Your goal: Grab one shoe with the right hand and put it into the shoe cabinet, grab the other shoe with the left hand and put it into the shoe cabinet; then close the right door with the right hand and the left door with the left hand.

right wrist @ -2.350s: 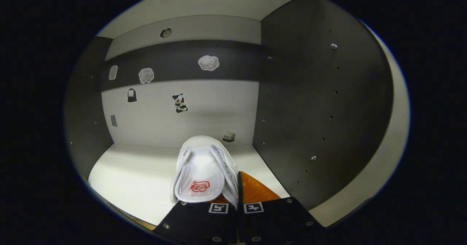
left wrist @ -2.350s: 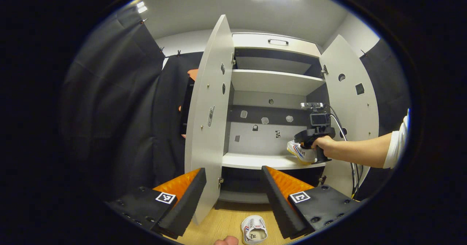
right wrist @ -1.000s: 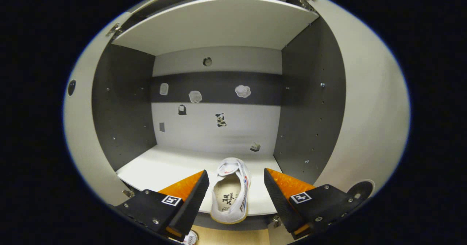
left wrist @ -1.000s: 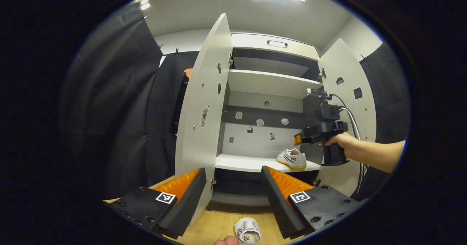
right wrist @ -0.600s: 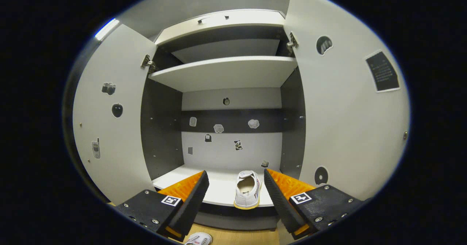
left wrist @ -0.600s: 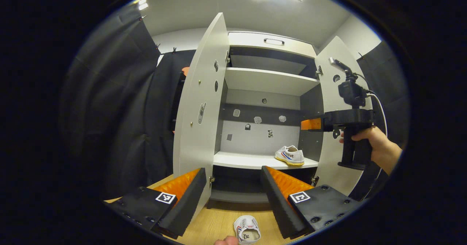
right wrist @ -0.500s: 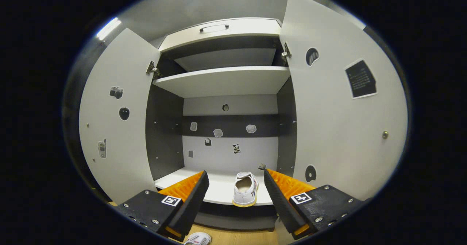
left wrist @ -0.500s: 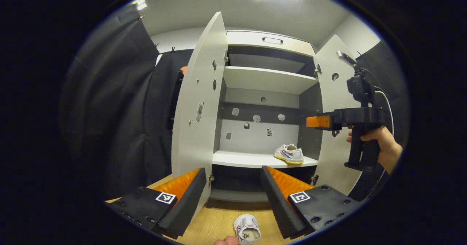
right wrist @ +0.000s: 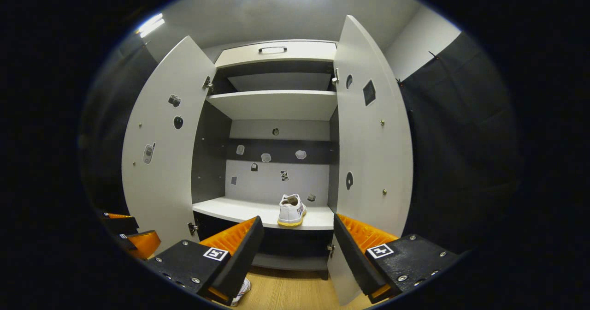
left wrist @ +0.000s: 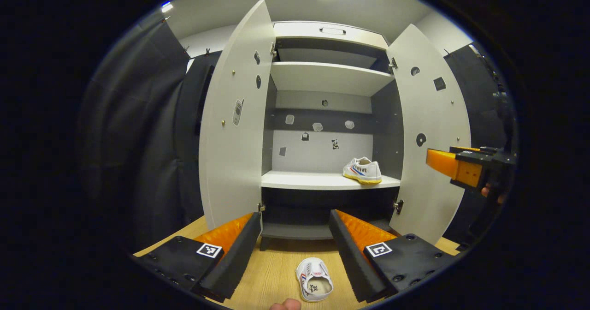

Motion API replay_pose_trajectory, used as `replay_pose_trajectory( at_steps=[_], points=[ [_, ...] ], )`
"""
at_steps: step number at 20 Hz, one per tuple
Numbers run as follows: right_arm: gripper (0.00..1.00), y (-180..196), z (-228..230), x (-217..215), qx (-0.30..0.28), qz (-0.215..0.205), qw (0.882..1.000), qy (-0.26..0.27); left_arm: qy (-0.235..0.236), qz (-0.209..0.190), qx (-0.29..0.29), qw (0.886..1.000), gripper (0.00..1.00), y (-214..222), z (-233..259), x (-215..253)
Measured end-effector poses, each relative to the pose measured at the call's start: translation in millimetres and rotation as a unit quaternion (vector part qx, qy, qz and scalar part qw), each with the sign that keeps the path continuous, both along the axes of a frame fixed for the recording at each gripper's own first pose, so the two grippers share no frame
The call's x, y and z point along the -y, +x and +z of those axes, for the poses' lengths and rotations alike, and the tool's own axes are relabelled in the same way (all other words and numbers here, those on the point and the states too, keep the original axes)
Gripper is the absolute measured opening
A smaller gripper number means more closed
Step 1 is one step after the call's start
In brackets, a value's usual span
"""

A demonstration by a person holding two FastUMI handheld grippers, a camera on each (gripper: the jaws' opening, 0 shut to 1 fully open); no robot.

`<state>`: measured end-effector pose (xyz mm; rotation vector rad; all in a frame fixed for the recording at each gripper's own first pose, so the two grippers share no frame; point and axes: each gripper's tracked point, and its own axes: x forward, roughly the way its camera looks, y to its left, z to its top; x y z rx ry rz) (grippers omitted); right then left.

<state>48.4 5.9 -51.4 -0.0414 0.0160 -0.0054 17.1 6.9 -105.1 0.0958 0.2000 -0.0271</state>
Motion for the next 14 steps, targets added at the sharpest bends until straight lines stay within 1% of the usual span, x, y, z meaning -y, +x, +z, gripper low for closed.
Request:
replay_pose_trajectory(
  at_steps=[2,4,5,7,9,10,12,14],
  points=[
    [0.94,-14,-13,18,-0.001,-0.021,1.000,-0.002,0.024,-0.010,-0.053,0.998,0.97,-1,-53,-2],
    [0.94,-27,-25,27,-0.011,-0.028,1.000,-0.002,0.049,-0.028,-0.128,0.990,0.98,-9,-121,-5],
    [0.94,-30,-30,32,-0.015,-0.030,0.999,-0.002,0.050,-0.034,-0.165,0.984,0.98,-14,-155,-6],
    [0.94,-37,-35,42,-0.021,-0.038,0.999,-0.012,0.032,-0.041,-0.227,0.972,0.98,-22,-209,-6],
    [0.94,-43,-33,51,-0.016,-0.046,0.999,-0.024,0.013,-0.039,-0.268,0.963,0.98,-27,-246,-3],
    [0.94,-47,-32,54,-0.014,-0.047,0.998,-0.029,0.001,-0.037,-0.278,0.960,0.99,-24,-262,-2],
    [0.94,-50,-32,62,-0.015,-0.056,0.998,-0.039,0.008,-0.022,-0.296,0.955,0.98,-19,-284,-12],
    [0.94,-52,-33,66,-0.018,-0.057,0.997,-0.040,0.005,-0.019,-0.305,0.952,0.99,-9,-303,-13]
  ],
)
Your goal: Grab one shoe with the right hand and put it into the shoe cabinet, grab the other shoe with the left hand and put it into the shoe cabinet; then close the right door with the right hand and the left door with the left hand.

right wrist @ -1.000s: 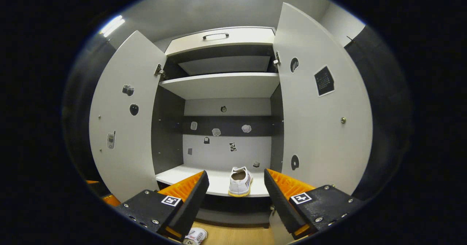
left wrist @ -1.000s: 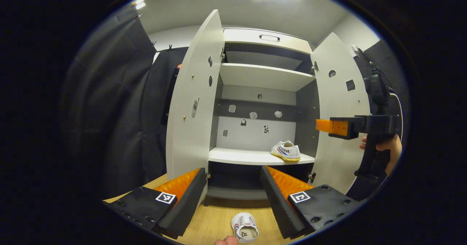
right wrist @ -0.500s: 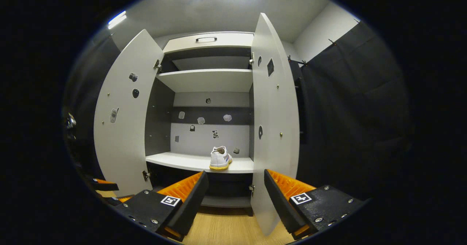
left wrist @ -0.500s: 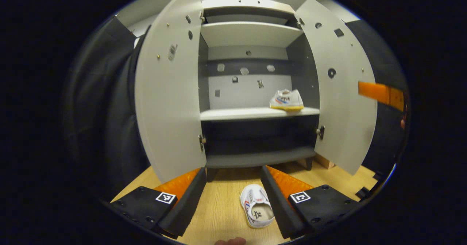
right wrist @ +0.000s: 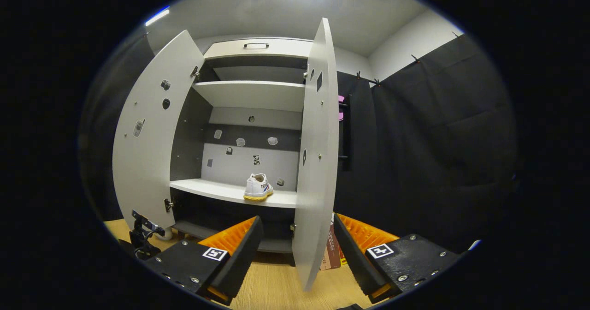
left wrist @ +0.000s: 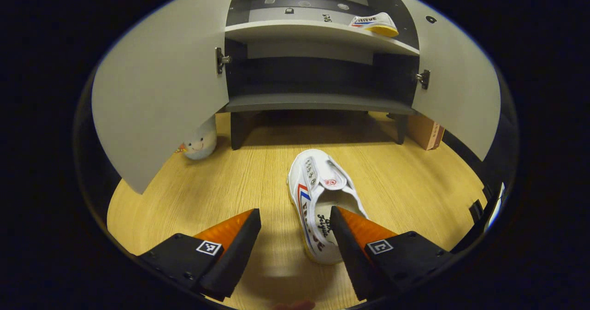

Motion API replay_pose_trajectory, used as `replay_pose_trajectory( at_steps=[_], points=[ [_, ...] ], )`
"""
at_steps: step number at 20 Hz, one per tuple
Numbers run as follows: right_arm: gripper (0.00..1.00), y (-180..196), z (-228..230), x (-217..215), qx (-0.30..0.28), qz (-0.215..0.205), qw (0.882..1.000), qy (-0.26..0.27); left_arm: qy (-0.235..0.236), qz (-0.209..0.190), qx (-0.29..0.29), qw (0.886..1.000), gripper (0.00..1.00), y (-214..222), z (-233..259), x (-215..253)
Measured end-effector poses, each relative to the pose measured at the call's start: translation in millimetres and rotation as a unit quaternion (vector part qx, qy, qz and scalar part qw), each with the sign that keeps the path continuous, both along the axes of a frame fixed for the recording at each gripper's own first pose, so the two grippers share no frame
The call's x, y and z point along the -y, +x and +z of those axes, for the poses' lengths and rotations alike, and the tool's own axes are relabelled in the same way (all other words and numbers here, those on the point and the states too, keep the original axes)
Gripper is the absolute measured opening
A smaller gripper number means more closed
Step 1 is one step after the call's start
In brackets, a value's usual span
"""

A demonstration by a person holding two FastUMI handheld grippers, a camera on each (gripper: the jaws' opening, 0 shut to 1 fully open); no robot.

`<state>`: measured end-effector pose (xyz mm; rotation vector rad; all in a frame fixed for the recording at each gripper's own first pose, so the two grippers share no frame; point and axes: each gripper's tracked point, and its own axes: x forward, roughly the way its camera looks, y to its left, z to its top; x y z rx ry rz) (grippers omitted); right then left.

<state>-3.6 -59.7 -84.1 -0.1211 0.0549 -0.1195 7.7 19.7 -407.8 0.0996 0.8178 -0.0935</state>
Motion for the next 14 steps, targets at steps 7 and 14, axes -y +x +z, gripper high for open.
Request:
replay_pose_trajectory(
  at_steps=[7,14],
  points=[
    [0.94,-5,2,6,-0.010,0.007,1.000,-0.012,-0.005,0.014,-0.012,1.000,0.99,46,-43,-9],
    [0.94,-5,-10,9,-0.032,0.008,0.999,-0.018,-0.006,-0.019,0.006,1.000,0.66,64,-42,12]
  ],
)
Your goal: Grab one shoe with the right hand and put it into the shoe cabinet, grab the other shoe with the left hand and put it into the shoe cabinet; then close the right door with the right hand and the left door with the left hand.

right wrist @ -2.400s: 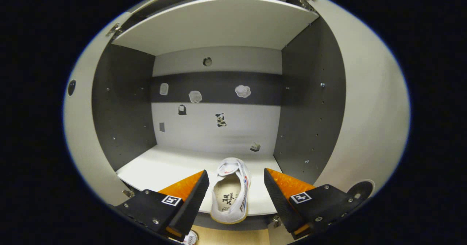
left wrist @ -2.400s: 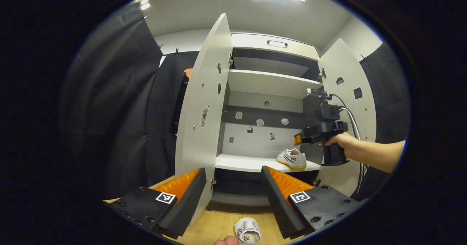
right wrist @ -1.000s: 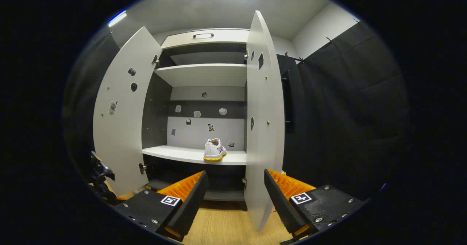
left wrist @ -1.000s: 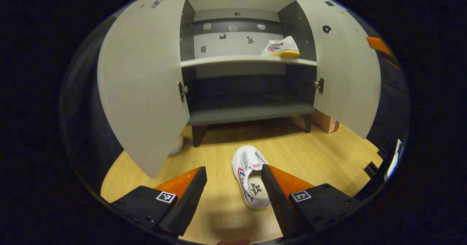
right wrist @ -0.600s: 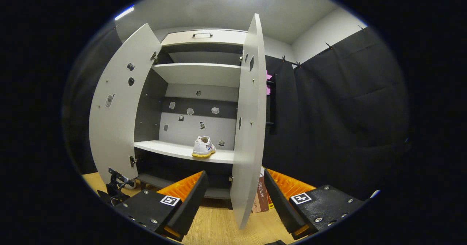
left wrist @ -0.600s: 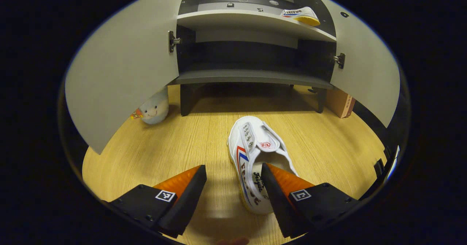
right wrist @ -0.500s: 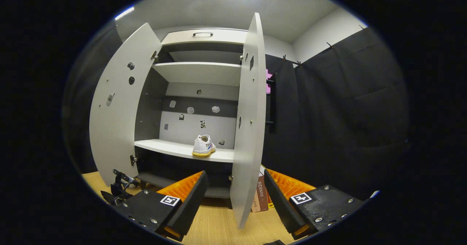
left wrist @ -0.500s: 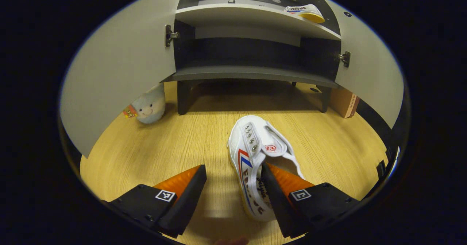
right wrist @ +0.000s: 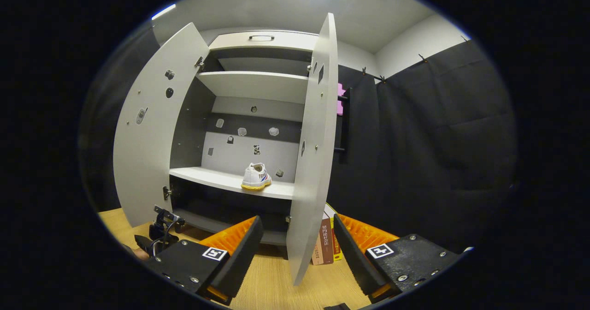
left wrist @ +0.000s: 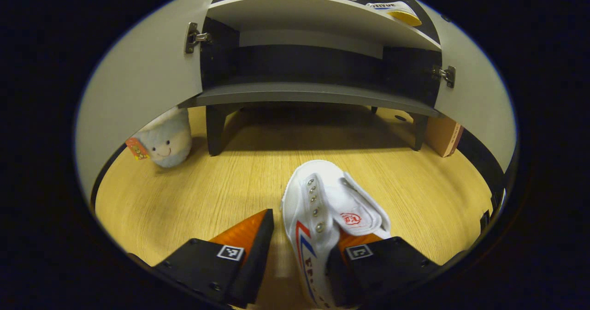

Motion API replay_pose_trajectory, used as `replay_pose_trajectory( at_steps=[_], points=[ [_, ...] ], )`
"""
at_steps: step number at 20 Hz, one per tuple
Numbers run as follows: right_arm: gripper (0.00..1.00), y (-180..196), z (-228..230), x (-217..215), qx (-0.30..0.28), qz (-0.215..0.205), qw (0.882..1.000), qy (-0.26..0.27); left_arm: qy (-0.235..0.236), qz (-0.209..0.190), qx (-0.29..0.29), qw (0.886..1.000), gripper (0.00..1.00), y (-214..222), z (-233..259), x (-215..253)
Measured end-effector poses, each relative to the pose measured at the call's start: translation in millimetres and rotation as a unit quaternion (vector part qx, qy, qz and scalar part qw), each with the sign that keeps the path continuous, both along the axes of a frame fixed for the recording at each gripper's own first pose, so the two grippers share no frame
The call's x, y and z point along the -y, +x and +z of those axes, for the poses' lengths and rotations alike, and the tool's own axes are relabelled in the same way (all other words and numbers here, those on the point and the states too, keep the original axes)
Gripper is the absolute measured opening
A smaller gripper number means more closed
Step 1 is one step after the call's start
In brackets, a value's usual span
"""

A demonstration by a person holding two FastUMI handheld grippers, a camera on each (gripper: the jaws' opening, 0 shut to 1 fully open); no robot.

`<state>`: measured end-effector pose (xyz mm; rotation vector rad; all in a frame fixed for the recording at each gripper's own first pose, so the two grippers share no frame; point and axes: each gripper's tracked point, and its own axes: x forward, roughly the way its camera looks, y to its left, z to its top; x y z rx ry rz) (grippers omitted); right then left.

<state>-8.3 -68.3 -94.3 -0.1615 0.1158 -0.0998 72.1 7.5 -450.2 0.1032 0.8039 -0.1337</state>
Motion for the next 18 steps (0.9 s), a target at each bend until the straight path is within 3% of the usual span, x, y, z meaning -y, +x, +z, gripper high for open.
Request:
replay_pose_trajectory(
  at_steps=[1,2,3,4,7,11,15,18],
  points=[
    [0.94,1,-1,0,-0.002,0.001,1.000,0.000,0.014,0.003,0.004,1.000,0.49,0,3,-3],
    [0.94,1,-2,-1,-0.003,0.005,1.000,0.001,0.028,0.013,0.008,0.999,0.41,3,3,-10],
    [0.94,2,-2,-3,-0.003,0.009,1.000,0.002,0.032,0.027,0.009,0.999,0.24,3,4,-16],
    [0.94,3,-2,-5,-0.003,0.013,1.000,0.004,0.027,0.038,0.008,0.999,0.14,1,8,-18],
    [0.94,5,-1,-10,0.000,0.022,1.000,0.009,0.022,0.062,0.046,0.997,0.09,-2,52,-19],
    [0.94,9,2,-15,0.006,0.027,1.000,0.014,0.005,0.093,0.121,0.988,0.09,13,187,-2],
    [0.94,10,6,-23,0.015,0.035,0.999,0.027,-0.001,0.108,0.201,0.974,0.09,79,317,10],
    [0.94,9,8,-26,0.018,0.043,0.999,0.022,-0.027,0.107,0.218,0.970,0.08,158,366,8]
  ],
)
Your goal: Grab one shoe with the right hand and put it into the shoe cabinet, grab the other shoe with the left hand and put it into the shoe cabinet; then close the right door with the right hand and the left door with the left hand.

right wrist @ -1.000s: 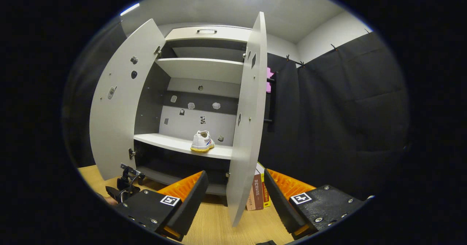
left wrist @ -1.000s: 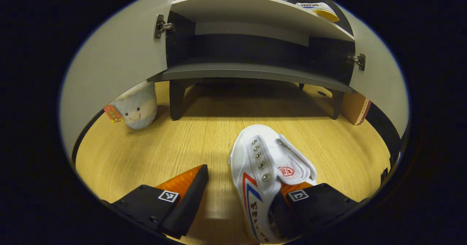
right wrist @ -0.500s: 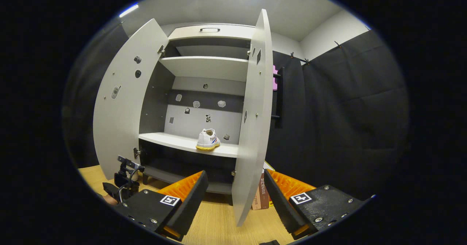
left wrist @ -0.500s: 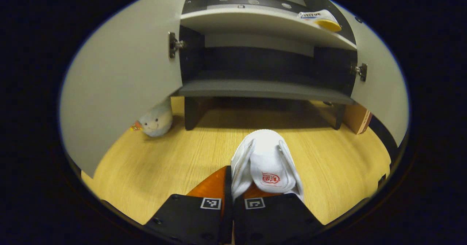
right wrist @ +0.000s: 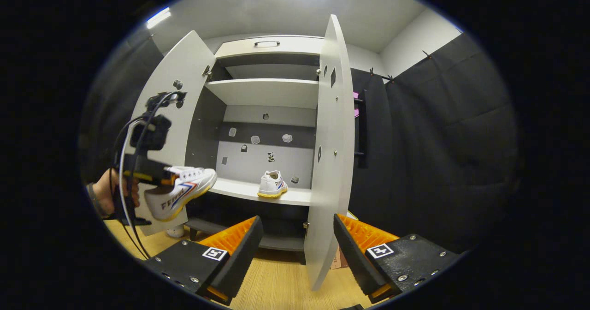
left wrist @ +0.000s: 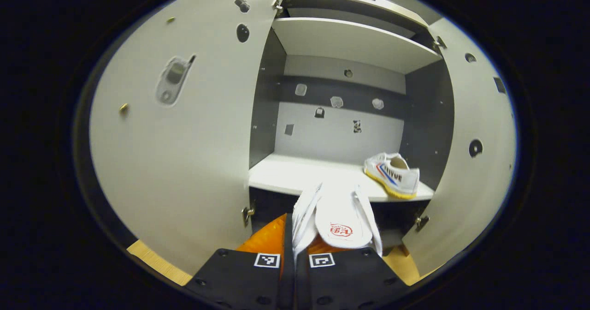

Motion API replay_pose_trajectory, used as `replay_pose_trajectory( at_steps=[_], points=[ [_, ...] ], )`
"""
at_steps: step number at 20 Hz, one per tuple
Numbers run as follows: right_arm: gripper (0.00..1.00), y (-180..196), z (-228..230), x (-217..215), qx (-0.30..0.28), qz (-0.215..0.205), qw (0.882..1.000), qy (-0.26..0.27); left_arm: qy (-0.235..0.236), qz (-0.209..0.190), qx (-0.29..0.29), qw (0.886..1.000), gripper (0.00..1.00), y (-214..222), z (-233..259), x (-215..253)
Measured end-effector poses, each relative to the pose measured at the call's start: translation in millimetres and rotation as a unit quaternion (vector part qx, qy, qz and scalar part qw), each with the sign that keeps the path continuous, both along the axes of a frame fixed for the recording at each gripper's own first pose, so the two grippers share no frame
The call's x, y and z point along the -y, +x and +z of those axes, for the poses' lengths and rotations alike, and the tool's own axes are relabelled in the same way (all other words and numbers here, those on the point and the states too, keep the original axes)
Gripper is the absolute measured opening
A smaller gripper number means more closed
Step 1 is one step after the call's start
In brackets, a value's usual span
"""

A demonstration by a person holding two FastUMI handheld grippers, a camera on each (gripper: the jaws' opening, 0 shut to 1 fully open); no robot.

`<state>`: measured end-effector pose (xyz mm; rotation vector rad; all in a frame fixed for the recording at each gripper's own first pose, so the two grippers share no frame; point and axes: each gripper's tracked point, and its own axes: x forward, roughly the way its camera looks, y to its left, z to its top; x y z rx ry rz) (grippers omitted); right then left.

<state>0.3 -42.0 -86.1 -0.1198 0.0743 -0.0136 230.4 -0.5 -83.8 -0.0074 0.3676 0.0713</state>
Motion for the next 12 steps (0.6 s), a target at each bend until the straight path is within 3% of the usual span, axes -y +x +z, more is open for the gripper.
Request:
replay_pose_trajectory(
  at_steps=[2,5,7,10,12],
  points=[
    [0.94,-2,3,1,0.002,-0.002,1.000,-0.003,0.004,-0.001,-0.014,1.000,0.09,70,8,13],
    [0.94,-5,6,6,0.006,-0.012,1.000,0.002,0.060,0.004,-0.041,0.997,0.09,129,-11,18],
    [0.94,-8,8,10,0.008,-0.021,1.000,0.009,0.069,-0.002,-0.067,0.995,0.08,156,-37,31],
    [0.94,-12,8,20,0.007,-0.034,0.999,0.011,0.033,0.015,-0.128,0.991,0.09,173,-77,37],
    [0.94,-14,4,27,0.003,-0.043,0.999,0.008,0.005,0.027,-0.125,0.992,0.09,187,-70,36]
  ],
)
